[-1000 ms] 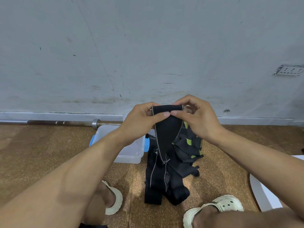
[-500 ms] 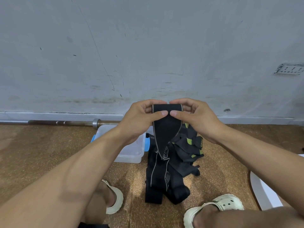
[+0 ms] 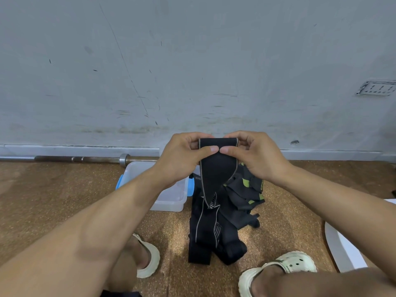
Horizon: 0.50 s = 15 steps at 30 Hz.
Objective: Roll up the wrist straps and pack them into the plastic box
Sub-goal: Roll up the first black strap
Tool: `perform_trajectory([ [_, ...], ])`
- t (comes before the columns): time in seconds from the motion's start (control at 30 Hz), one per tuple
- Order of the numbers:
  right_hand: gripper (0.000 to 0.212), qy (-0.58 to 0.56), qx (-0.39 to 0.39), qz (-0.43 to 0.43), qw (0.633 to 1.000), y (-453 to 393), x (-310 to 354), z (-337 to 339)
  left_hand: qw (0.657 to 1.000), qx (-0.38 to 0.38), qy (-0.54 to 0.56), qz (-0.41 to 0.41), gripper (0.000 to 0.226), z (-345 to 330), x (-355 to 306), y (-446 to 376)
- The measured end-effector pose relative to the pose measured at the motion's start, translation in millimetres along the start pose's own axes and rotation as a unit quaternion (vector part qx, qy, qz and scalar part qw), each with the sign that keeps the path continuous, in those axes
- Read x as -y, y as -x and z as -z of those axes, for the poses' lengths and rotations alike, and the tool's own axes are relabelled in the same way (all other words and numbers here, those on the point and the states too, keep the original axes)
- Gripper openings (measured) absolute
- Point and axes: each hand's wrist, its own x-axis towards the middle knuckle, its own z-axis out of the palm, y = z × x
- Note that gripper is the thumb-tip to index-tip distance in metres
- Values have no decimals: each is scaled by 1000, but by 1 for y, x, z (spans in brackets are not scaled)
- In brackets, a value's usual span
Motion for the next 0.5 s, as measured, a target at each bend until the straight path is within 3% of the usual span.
perform_trajectory([
  [0.17,18,61,-31,58,996,1,-2,-2,1000,-17,-13,-15,13,-3,-4,0],
  [0.33,13,30,-49,69,996,0,-6,-5,999,-18,-20,-24,12,-6,-4,0],
  [0.5,16,16,-68,84,994,-2,-10,-3,997,19,62,39,25,-7,-6,4],
])
